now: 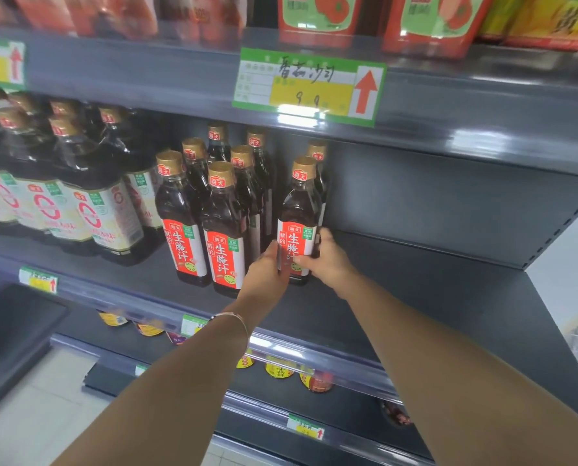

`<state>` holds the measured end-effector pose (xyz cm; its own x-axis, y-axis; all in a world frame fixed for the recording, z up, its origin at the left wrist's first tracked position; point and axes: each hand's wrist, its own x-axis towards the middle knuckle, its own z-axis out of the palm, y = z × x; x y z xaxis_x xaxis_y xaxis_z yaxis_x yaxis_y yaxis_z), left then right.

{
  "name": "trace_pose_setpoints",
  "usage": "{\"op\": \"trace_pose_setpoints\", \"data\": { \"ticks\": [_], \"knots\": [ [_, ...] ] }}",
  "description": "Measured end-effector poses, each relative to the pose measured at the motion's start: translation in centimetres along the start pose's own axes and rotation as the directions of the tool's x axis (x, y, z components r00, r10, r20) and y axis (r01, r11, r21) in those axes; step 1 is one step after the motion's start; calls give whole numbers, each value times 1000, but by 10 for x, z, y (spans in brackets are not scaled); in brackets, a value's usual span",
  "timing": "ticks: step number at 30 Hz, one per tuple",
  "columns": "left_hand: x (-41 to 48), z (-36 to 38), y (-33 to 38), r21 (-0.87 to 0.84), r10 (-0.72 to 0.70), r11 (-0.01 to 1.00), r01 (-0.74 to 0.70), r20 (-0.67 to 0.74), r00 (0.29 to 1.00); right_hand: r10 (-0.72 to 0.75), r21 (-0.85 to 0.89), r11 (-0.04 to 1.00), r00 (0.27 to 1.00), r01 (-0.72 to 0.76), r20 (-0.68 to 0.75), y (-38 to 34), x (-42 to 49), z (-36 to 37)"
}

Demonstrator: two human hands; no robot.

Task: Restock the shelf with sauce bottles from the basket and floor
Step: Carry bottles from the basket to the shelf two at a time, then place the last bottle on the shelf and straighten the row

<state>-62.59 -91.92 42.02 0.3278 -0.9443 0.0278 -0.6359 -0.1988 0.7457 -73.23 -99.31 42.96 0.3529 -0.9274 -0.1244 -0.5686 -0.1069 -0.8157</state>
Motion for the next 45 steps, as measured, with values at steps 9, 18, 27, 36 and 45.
{"op": "trace_pose_setpoints", "data": {
  "ticks": [9,18,27,36,45],
  "knots": [
    [-34,-22,7,227,48,973,-47,0,999,14,-397,917,999,-30,-42,6,-58,-31],
    [-143,-84,-29,475,-124,873,108,3,992,-64,-563,810,979,165,195,-25,-141,20],
    [-311,-172,-126,532,-359,759,375,-138,923,-223,-605,599,834,525,504,-89,-237,159],
    [-486,-320,-269,407,-622,559,722,-371,690,-228,-440,497,602,748,765,-192,-334,374],
    [-591,-451,-445,315,-745,443,839,-391,540,-183,-306,488,439,817,879,-284,-409,608]
  ]
}}
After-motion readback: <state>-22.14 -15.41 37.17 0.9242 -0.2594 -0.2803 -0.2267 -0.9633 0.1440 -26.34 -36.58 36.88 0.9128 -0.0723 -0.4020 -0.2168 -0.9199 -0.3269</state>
